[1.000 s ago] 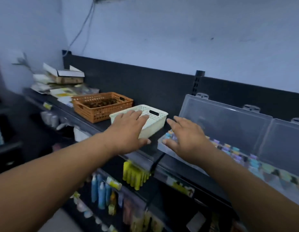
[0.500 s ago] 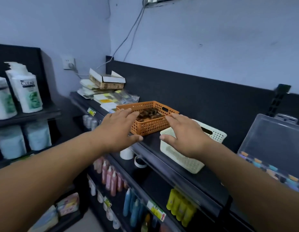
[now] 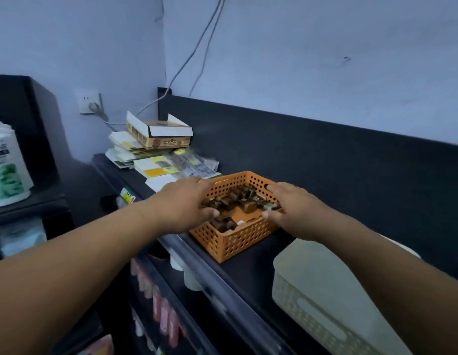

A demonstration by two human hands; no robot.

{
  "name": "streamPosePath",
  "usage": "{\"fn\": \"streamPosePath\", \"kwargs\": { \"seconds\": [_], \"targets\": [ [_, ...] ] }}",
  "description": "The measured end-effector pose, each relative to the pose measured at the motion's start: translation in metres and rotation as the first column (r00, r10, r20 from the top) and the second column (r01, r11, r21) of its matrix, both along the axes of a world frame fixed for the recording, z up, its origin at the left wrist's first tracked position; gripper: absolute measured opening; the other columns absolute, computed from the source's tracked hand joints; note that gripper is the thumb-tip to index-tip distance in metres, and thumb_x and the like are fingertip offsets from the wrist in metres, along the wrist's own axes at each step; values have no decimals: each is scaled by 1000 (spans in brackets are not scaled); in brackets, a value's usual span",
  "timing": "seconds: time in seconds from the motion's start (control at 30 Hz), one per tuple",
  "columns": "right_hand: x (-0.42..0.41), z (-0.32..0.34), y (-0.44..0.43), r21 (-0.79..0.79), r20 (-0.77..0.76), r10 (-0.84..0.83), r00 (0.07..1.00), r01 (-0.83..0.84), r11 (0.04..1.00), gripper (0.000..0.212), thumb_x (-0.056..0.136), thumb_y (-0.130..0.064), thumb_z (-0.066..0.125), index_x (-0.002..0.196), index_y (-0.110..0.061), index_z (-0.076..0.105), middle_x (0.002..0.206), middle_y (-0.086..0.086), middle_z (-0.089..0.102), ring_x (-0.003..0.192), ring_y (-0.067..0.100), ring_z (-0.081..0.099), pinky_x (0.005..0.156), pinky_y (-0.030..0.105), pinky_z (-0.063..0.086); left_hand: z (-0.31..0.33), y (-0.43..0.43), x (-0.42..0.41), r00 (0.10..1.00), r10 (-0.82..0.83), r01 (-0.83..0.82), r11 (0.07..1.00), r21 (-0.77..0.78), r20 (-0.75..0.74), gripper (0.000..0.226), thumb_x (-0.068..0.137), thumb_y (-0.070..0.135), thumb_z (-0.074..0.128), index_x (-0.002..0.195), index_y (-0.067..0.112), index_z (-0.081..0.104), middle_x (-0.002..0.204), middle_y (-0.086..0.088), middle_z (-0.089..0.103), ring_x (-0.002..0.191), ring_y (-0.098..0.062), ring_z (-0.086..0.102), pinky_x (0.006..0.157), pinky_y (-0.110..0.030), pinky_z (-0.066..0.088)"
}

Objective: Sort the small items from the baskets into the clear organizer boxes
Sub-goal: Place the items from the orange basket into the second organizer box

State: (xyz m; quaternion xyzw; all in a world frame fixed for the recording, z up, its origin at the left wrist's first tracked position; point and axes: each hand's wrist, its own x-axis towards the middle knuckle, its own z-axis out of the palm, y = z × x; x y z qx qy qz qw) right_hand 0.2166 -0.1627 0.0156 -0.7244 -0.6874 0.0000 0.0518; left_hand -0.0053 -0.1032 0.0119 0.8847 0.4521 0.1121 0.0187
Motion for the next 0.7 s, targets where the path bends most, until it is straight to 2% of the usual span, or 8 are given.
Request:
{"fn": "streamPosePath", "kwargs": {
  "seconds": [0.13, 0.2, 0.3, 0.37, 0.47, 0.53, 0.63, 0.7],
  "targets": [
    [4, -4, 33, -25, -44, -43, 998, 42, 999, 65, 92, -49, 55, 147, -25, 32, 152, -2, 33, 136, 20, 36, 108, 38, 36, -3, 47, 19, 994, -109, 109, 990, -91, 5, 63, 87, 40, 63, 142, 30, 34, 136, 0, 50, 121, -19, 50, 96, -27, 42],
    [1, -10, 48, -46, -39, -52, 998, 51, 998, 60, 90, -47, 58, 142, -23, 40, 146, -1, 40, 131, 19, 41, 105, 37, 39, -11, 76, 31, 986, -164, 155, 973, -169, -40, 58, 82, 39, 69, 134, 29, 45, 129, 3, 56, 113, -17, 55, 94, -30, 46],
    [-3, -23, 68, -107, -24, -72, 997, 69, 992, 64, 87, -46, 63, 142, -22, 41, 146, 1, 40, 131, 20, 40, 106, 36, 38, -24, 110, 49, 951, -288, 240, 918, -315, -114, 48, 72, 45, 74, 115, 39, 54, 114, 11, 62, 97, -12, 59, 86, -35, 53],
    [-3, -26, 79, -135, -48, -123, 991, 116, 984, 62, 86, -43, 66, 140, -23, 44, 144, -1, 42, 129, 19, 43, 104, 34, 40, -29, 130, 64, 919, -369, 284, 864, -415, -139, 49, 72, 47, 73, 116, 44, 52, 116, 13, 61, 98, -11, 58, 89, -36, 51],
    [-5, -24, 95, -177, -39, -216, 976, 206, 962, 54, 85, -35, 68, 135, -27, 50, 135, -3, 53, 120, 18, 51, 98, 33, 45, -37, 154, 83, 845, -475, 315, 814, -488, -247, 63, 77, 47, 69, 134, 36, 45, 132, 10, 51, 116, -15, 51, 97, -35, 43],
    [-5, -22, 93, -223, -30, -255, 966, 242, 944, 52, 83, -31, 70, 132, -28, 52, 124, -3, 61, 108, 19, 58, 91, 34, 51, -40, 154, 92, 818, -507, 300, 779, -551, -271, 63, 81, 44, 67, 138, 34, 42, 137, 9, 47, 122, -17, 48, 98, -35, 42],
    [-9, -27, 109, -320, 14, -340, 940, 326, 890, 60, 82, -29, 73, 136, -28, 47, 118, -1, 61, 103, 20, 57, 86, 33, 52, -43, 172, 104, 736, -609, 318, 696, -643, -296, 54, 85, 36, 65, 136, 31, 46, 134, 6, 50, 118, -17, 50, 93, -33, 43],
    [-15, -28, 115, -364, 52, -358, 932, 351, 863, 59, 80, -31, 75, 133, -29, 50, 117, -3, 61, 105, 20, 57, 85, 30, 50, -45, 181, 109, 706, -649, 318, 648, -692, -283, 46, 84, 35, 67, 127, 30, 53, 125, 5, 55, 114, -17, 52, 97, -39, 43]
  ]
}}
